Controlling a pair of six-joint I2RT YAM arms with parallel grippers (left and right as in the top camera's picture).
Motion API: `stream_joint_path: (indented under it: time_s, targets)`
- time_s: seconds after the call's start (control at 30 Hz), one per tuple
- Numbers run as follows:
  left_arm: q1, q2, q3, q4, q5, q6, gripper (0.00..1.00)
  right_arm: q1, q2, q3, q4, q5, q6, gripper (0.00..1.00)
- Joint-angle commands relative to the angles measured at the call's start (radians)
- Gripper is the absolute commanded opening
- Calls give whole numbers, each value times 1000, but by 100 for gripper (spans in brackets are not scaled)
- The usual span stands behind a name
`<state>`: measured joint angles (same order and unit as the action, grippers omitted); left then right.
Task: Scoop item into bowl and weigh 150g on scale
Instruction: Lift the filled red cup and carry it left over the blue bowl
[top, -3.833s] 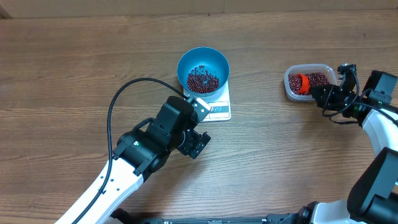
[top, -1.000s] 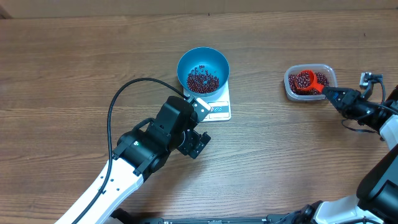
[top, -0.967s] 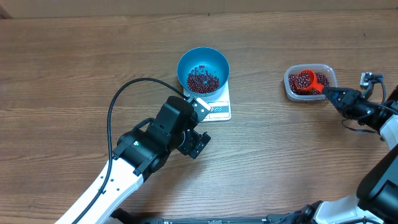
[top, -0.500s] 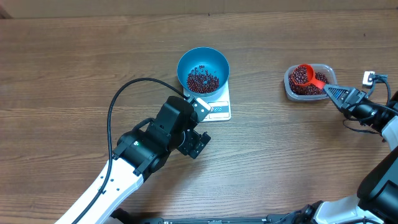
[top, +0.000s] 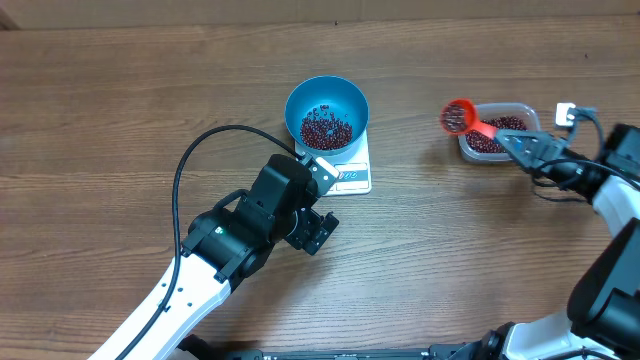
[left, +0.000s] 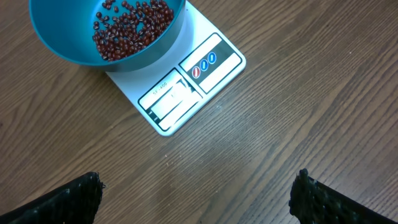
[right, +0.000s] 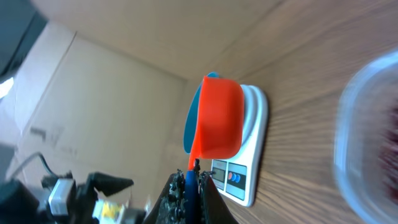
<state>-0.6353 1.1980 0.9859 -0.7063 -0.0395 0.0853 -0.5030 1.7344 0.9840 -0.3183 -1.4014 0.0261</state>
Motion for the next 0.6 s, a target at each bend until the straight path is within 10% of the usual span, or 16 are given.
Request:
stream_joint_path:
  time_s: [0.0,0.57]
  targets:
    - [2,8,-2,3,-9,12,99,82,10,-9,107,-32,106,4]
    - [2,8,-2,3,-9,12,99,390,10,-9,498,140,397,4]
